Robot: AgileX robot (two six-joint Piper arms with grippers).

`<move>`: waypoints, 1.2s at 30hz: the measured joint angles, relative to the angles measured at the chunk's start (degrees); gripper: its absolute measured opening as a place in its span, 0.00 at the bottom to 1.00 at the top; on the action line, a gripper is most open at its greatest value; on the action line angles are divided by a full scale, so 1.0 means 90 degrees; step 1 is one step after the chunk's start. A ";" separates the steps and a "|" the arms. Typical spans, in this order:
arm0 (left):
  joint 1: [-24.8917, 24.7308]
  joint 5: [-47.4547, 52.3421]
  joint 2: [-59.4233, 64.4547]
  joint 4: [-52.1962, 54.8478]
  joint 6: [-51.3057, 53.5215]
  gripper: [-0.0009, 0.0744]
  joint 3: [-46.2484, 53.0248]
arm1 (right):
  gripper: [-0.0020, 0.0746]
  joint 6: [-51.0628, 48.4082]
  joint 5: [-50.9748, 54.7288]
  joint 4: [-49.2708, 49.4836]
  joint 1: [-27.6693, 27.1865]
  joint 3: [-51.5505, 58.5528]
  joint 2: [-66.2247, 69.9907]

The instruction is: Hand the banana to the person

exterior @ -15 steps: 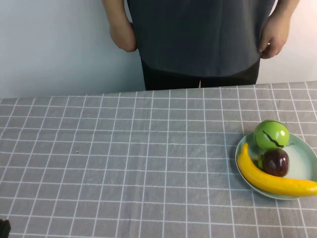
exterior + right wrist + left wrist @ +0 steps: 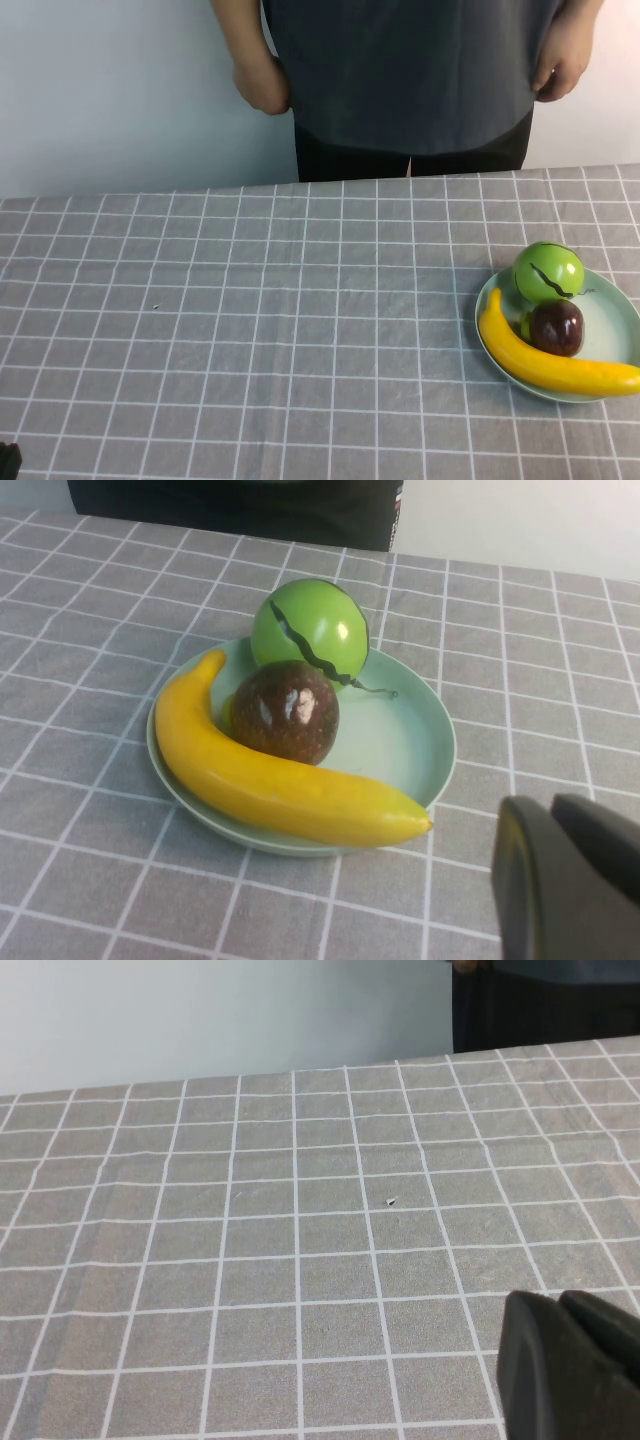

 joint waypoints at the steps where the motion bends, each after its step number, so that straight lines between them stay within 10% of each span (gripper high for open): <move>1: 0.0000 0.0000 0.0000 0.0000 0.0000 0.00 0.0000 | 0.02 0.0000 0.0000 0.0000 0.0000 0.0000 0.0000; 18: 0.0000 0.0000 0.0000 0.0000 0.0000 0.00 0.0000 | 0.02 -0.0001 -0.0286 0.0103 0.0000 0.0000 0.0000; 36: 0.0000 0.0000 0.0000 0.0000 0.0000 0.00 0.0000 | 0.02 0.0018 -0.1913 0.4582 0.0000 -0.0012 0.0000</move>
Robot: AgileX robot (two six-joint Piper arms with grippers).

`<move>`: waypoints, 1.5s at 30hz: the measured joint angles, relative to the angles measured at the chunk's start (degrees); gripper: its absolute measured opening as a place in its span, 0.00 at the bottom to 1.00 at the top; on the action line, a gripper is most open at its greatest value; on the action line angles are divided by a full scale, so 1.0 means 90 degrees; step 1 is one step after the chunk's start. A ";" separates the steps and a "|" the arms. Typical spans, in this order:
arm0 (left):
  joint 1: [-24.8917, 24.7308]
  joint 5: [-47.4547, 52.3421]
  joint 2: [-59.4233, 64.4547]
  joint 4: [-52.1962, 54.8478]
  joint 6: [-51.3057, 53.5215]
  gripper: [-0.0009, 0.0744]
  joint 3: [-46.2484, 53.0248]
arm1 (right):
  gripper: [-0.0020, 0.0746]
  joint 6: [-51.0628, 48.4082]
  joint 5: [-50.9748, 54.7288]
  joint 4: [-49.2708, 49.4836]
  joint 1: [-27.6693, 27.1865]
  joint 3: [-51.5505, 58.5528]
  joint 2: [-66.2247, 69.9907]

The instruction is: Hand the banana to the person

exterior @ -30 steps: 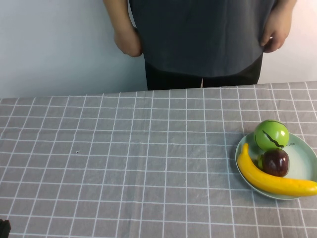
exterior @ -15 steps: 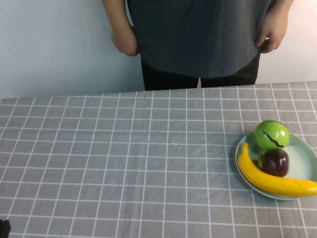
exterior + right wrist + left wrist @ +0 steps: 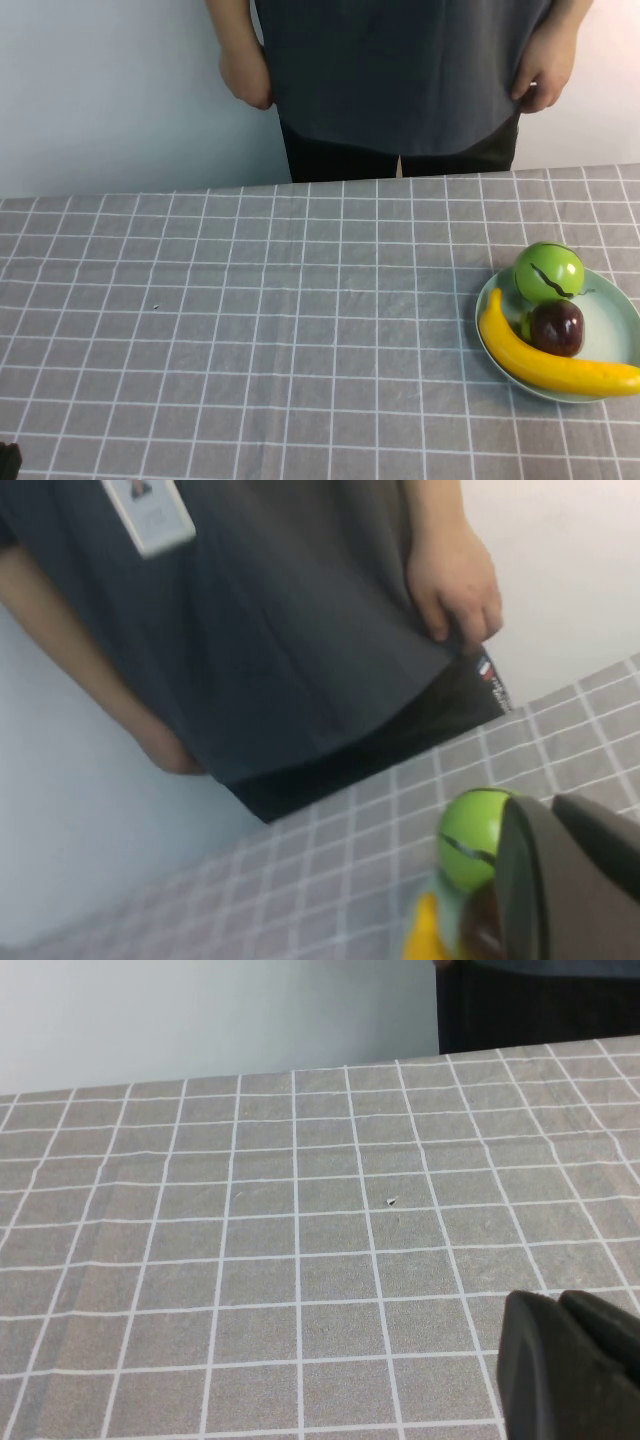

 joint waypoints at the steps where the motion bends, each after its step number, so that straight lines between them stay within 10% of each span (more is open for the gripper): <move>1: 0.0000 0.0000 0.0000 0.0000 0.0000 0.00 0.0000 | 0.02 0.0000 0.0086 0.0241 0.0000 -0.0047 0.0005; 8: 0.0000 0.0000 0.0000 0.0000 0.0000 0.00 0.0000 | 0.02 0.0000 0.2106 0.0147 0.0000 -0.1264 0.1046; 18: 0.0000 0.0000 0.0000 0.0000 0.0000 0.00 0.0000 | 0.02 -0.0076 0.5994 -0.2674 0.0000 -0.4096 0.4517; 31: 0.0000 0.0000 0.0000 0.0000 0.0000 0.00 0.0000 | 0.04 -0.0408 0.6724 -0.4379 0.1353 -0.6412 0.8172; 40: 0.0000 0.0000 0.0000 0.0000 0.0000 0.00 0.0000 | 0.64 -0.1468 0.6774 -0.4997 0.1965 -0.6777 0.9960; 45: 0.0000 0.0000 0.0000 0.0000 0.0000 0.00 0.0000 | 0.68 -0.2667 0.6105 -0.5127 0.1820 -0.6777 1.0510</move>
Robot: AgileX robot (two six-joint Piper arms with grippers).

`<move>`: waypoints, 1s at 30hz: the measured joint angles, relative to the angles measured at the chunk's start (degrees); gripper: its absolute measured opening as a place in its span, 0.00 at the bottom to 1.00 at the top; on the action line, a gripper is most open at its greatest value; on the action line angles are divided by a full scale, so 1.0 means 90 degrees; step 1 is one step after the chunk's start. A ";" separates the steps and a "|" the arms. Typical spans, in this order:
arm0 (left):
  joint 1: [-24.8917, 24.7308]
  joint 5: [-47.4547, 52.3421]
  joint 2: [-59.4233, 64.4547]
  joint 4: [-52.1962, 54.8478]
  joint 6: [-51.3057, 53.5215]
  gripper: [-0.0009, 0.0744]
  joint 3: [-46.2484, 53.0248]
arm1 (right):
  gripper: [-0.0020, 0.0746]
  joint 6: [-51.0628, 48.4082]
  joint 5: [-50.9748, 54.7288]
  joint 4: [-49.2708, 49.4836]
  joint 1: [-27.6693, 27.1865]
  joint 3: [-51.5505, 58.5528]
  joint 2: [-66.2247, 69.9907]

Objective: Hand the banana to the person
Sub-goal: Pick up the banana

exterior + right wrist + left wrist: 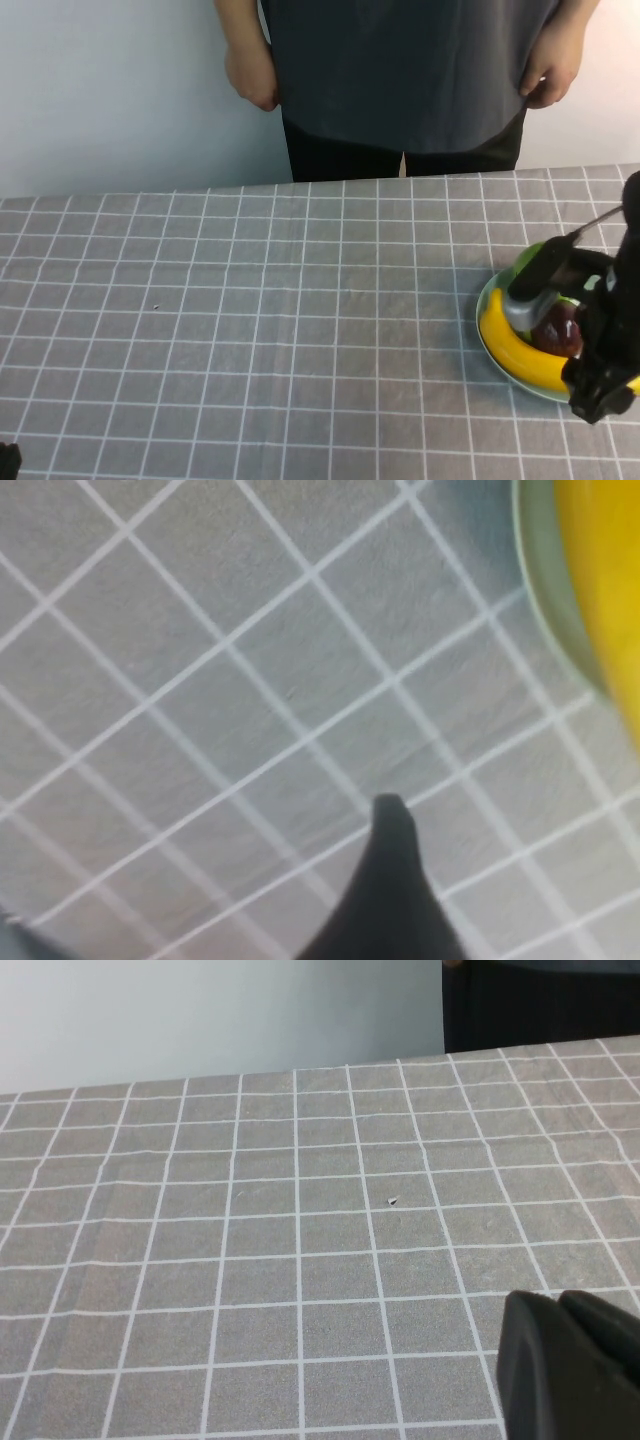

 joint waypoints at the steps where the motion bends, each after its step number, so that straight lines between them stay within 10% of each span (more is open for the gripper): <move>1: 0.0000 0.0000 0.0000 0.0000 0.0000 0.00 0.0000 | 0.68 -0.0085 -0.0161 -0.0015 -0.0061 0.0000 0.0055; 30: 0.0000 0.0000 0.0000 0.0000 0.0000 0.00 0.0000 | 0.59 -0.0934 -0.1234 -0.0103 -0.0564 -0.0023 0.1304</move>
